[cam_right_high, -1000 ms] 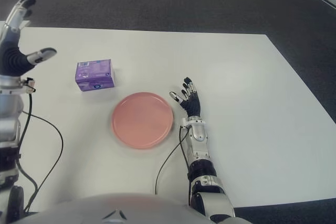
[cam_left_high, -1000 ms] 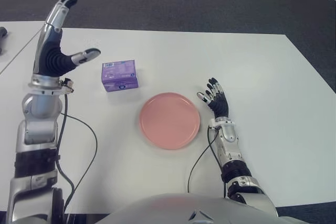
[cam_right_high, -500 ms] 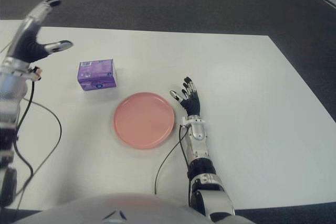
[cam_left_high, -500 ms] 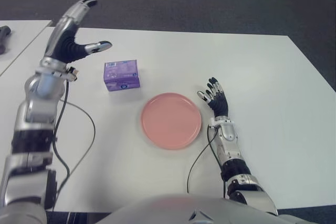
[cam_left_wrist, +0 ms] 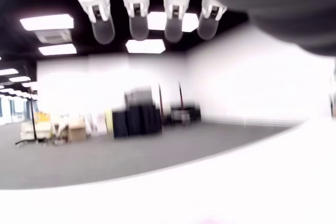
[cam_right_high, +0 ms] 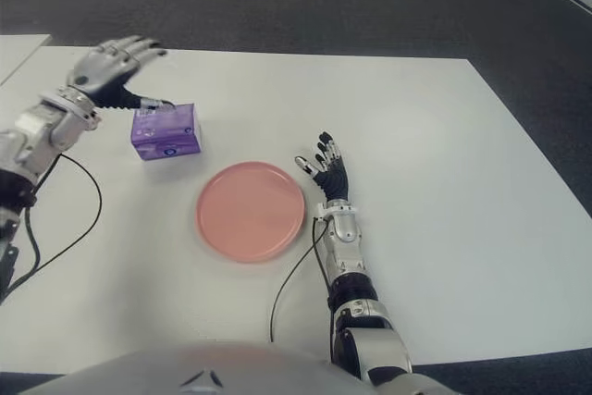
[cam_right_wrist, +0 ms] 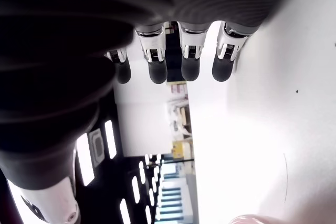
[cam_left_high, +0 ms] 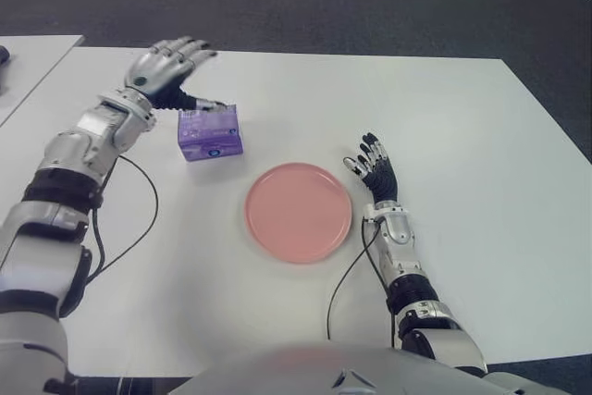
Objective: Put the tissue paper into the plate.
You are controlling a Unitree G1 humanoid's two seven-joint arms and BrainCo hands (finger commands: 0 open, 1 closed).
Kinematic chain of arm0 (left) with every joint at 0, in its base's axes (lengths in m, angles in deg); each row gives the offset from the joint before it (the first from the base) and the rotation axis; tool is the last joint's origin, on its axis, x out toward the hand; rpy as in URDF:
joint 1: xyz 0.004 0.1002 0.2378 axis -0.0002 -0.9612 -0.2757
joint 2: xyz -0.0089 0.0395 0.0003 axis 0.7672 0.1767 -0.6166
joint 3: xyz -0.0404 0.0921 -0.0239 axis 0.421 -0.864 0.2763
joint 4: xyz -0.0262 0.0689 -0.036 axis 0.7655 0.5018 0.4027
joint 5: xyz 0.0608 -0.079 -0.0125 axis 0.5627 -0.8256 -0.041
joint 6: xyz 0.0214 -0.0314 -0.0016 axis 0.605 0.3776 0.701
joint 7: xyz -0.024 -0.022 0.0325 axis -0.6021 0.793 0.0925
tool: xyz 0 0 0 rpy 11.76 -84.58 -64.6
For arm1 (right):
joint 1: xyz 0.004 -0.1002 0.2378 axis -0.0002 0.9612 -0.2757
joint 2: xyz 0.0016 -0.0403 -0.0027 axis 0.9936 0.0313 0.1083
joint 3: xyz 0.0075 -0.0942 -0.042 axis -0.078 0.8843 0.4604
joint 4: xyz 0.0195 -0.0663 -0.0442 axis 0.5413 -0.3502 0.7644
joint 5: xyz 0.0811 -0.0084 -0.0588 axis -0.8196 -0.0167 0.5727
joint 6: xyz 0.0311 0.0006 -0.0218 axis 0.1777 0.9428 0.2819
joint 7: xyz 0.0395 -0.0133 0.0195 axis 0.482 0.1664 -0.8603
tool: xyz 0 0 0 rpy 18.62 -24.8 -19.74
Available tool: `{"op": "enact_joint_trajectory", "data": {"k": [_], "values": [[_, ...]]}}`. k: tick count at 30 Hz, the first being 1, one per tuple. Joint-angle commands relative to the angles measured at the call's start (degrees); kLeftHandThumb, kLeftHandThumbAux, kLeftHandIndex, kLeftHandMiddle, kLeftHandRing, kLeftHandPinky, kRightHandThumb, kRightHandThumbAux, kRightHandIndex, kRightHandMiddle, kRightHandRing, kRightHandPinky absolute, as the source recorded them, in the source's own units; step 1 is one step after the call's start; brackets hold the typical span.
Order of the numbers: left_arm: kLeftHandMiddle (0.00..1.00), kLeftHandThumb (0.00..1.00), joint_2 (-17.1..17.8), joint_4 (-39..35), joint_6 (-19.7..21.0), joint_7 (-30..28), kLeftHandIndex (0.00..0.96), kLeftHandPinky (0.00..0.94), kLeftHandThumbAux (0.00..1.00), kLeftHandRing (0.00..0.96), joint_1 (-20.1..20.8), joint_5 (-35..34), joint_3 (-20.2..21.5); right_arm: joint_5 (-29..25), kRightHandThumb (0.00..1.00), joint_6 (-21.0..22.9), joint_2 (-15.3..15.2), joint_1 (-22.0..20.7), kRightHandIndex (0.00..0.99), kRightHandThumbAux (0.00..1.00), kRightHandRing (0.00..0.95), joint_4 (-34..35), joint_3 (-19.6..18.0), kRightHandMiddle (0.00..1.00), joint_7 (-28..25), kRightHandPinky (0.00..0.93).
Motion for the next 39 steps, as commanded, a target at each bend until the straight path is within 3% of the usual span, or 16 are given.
{"op": "enact_joint_trajectory", "data": {"k": [1, 5, 11, 23, 39], "values": [[0.0, 0.152, -1.26, 6.49, 1.19, 1.66, 0.0, 0.0, 0.158, 0.0, 3.1, 2.9, -5.11, 0.61, 0.077, 3.43, 0.18, 2.83, 0.0, 0.738, 0.004, -4.26, -0.02, 0.0, 0.51, 0.044], [0.0, 0.154, -5.19, 17.08, 2.43, 5.59, 0.0, 0.0, 0.15, 0.0, 6.56, 5.01, -10.06, 0.57, 0.084, 3.21, 0.05, 2.45, 0.0, 0.733, 0.003, -4.95, -0.15, 0.0, 0.59, 0.039], [0.0, 0.166, -6.68, 22.83, 0.99, 7.33, 0.0, 0.0, 0.149, 0.0, 8.56, 4.79, -14.33, 0.14, 0.096, 3.03, -0.08, 2.85, 0.0, 0.733, 0.004, -4.11, -0.19, 0.005, -0.09, 0.042], [0.0, 0.14, -7.12, 25.16, -0.44, 6.69, 0.0, 0.0, 0.135, 0.0, 9.22, 3.96, -19.13, -0.43, 0.086, 1.5, 0.19, 2.56, 0.0, 0.756, 0.008, -5.18, -0.93, 0.004, -1.38, 0.052], [0.0, 0.118, -7.2, 26.67, 0.55, 6.27, 0.0, 0.0, 0.137, 0.0, 9.53, 3.81, -22.52, -1.46, 0.102, 3.11, -0.36, 1.1, 0.002, 0.742, 0.013, -7.89, -2.19, 0.015, -2.43, 0.061]]}}
